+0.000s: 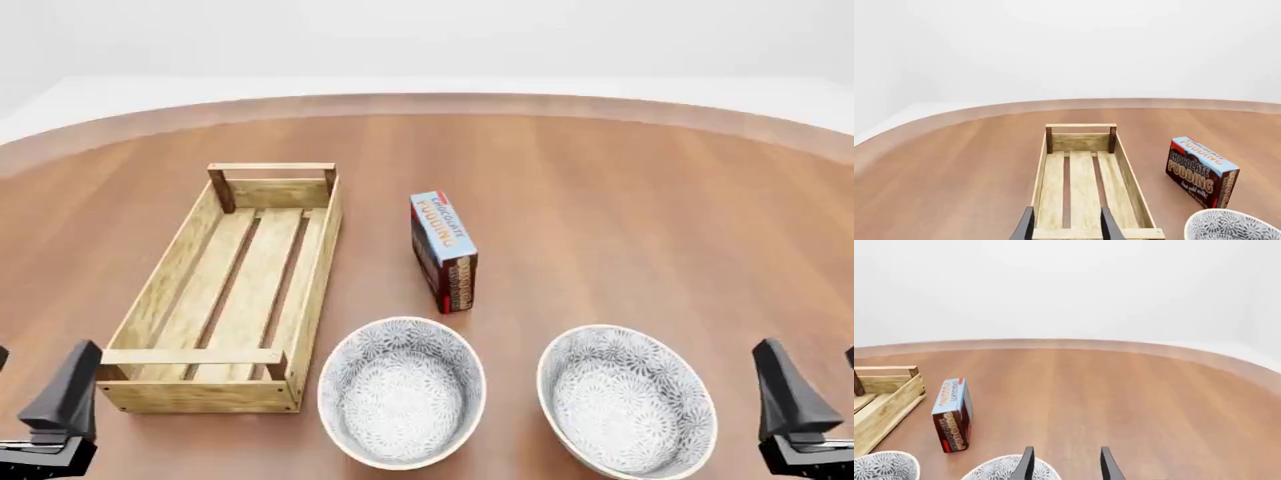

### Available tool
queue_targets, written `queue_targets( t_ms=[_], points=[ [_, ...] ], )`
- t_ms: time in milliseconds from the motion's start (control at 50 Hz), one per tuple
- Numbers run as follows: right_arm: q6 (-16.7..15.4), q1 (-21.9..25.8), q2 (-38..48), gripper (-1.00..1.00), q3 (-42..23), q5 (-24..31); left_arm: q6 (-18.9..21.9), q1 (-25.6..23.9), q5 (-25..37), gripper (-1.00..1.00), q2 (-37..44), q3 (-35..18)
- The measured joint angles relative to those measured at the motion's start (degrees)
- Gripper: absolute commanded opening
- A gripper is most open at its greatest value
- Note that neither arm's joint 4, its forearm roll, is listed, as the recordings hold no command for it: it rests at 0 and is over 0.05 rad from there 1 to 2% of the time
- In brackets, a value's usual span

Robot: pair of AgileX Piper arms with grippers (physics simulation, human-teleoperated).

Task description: Stack the left bowl on the right bowl and place them in the tray.

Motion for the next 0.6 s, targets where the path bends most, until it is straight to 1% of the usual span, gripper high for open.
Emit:
queue_targets(
  t_ms=[80, 200, 260, 340, 400, 480, 600],
  points=[
    [0.6, -0.4, 0.6, 1.0, -0.4, 0.0, 0.0, 0.0, 0.0, 1.0, 0.0, 0.0],
    [0.4, -1.2, 1.8, 1.0, -1.4, 0.3, 0.0, 0.0, 0.0, 1.0, 0.0, 0.0],
    [0.0, -1.4, 2.1, 1.0, -2.7, 1.4, 0.0, 0.0, 0.0, 1.0, 0.0, 0.0],
    [-0.7, -0.8, 4.6, 1.0, -5.4, 2.5, 0.0, 0.0, 0.0, 1.0, 0.0, 0.0],
    [-1.9, 0.4, 8.1, 1.0, -8.0, 2.9, 0.0, 0.0, 0.0, 1.0, 0.0, 0.0],
    [-3.7, 2.8, 14.8, 1.0, -12.2, 3.3, 0.0, 0.0, 0.0, 1.0, 0.0, 0.0],
    [-5.1, 7.2, 25.2, 1.0, -19.4, 4.8, 0.0, 0.0, 0.0, 1.0, 0.0, 0.0]
  ],
)
